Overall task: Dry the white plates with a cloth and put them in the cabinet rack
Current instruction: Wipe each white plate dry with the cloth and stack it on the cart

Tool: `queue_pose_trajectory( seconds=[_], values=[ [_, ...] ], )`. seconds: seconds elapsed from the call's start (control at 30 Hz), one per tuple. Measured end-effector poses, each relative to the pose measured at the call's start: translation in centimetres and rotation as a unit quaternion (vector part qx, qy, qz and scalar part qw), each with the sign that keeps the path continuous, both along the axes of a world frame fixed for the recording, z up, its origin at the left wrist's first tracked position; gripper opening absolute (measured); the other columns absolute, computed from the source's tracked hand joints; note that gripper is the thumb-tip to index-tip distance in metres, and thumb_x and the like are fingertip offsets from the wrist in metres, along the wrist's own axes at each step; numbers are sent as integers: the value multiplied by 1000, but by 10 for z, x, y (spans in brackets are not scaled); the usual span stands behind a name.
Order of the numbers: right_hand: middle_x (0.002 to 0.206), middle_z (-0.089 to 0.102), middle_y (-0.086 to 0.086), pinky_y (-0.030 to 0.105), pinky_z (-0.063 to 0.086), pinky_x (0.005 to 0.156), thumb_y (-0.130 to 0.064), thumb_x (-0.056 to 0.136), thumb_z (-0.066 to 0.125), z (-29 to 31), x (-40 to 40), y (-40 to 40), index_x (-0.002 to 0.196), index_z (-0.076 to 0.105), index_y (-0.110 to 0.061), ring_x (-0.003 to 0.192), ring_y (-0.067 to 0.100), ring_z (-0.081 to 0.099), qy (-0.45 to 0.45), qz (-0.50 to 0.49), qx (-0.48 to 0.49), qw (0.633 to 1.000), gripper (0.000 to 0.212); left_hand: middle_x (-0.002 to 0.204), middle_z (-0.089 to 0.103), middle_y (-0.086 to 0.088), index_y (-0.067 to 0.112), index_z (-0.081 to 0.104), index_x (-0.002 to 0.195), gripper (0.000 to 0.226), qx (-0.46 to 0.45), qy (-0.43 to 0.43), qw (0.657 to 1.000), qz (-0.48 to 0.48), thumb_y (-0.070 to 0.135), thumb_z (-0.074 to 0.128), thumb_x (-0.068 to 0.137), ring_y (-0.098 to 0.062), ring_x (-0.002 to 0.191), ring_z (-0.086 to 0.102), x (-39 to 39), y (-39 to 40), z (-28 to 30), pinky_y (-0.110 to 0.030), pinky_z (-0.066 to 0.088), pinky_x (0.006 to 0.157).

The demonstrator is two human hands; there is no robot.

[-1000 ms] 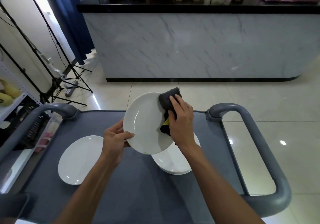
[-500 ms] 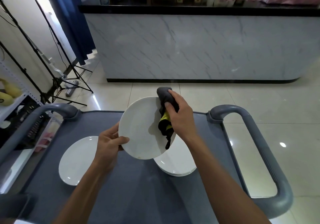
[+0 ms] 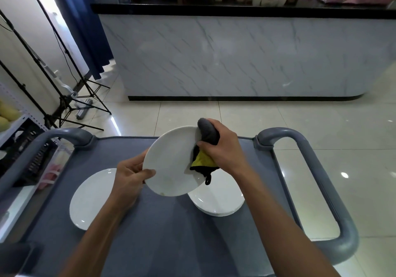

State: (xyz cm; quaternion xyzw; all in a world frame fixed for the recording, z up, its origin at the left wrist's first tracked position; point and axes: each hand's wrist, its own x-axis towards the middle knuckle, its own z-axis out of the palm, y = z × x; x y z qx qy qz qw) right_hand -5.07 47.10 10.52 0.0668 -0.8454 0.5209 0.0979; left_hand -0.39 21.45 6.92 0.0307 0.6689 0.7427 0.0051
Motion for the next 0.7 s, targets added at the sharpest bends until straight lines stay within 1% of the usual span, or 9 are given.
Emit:
queue_pose_trajectory(
  seconds=[0.13, 0.27, 0.37, 0.47, 0.53, 0.6, 0.63, 0.7],
  values=[
    [108, 65, -18, 14, 48, 84, -17, 76, 79, -5, 3, 1, 119, 61, -30, 101, 1, 60, 15, -11, -3, 1000, 48, 104, 77, -5, 32, 76, 114, 67, -23, 11, 1000, 4, -23, 56, 80, -18, 90, 72, -3, 0, 1, -26, 56, 66],
    [104, 65, -15, 16, 48, 81, -15, 78, 77, -7, 8, 1, 114, 62, -27, 97, 4, 60, 47, -29, 1, 998, 42, 98, 78, -4, 32, 78, 106, 65, -26, -5, 999, 22, -22, 58, 77, -16, 86, 71, -7, 4, -3, -27, 56, 65],
    [105, 65, -12, 20, 48, 83, -13, 79, 75, -7, 14, 1, 114, 63, -24, 97, 6, 60, 76, -43, -3, 996, 38, 96, 77, -8, 27, 80, 101, 56, -13, -42, 998, 36, -19, 60, 77, -24, 87, 71, -11, 7, -8, -37, 59, 71],
    [105, 64, -12, 30, 52, 85, -14, 81, 74, -7, 20, 3, 113, 62, -24, 98, 10, 60, 95, -52, -2, 994, 36, 100, 75, -15, 20, 80, 100, 46, 9, -74, 996, 41, -15, 60, 79, -30, 91, 69, -13, 11, -13, -44, 59, 80],
    [104, 63, -12, 37, 53, 84, -14, 83, 73, -7, 24, 5, 112, 61, -25, 97, 12, 60, 109, -58, -1, 992, 33, 101, 75, -16, 16, 78, 102, 41, 28, -87, 995, 41, -14, 59, 81, -29, 93, 69, -13, 15, -14, -42, 58, 82],
    [102, 62, -14, 41, 52, 82, -15, 85, 73, -9, 27, 8, 111, 61, -26, 96, 15, 60, 122, -66, 0, 990, 30, 100, 75, -14, 12, 77, 103, 38, 49, -94, 994, 40, -14, 57, 84, -26, 92, 68, -12, 19, -15, -34, 59, 79],
    [102, 61, -16, 42, 52, 81, -16, 86, 73, -9, 28, 9, 111, 61, -27, 96, 16, 60, 130, -70, 3, 989, 30, 100, 75, -12, 11, 76, 105, 37, 61, -98, 993, 40, -13, 55, 85, -24, 92, 68, -11, 21, -16, -32, 58, 79],
    [102, 59, -19, 43, 51, 80, -17, 86, 73, -10, 30, 13, 110, 59, -28, 96, 17, 60, 146, -76, 6, 986, 30, 101, 74, -11, 8, 75, 107, 34, 90, -112, 989, 37, -9, 52, 88, -25, 96, 68, -9, 22, -18, -38, 57, 86]
  ],
)
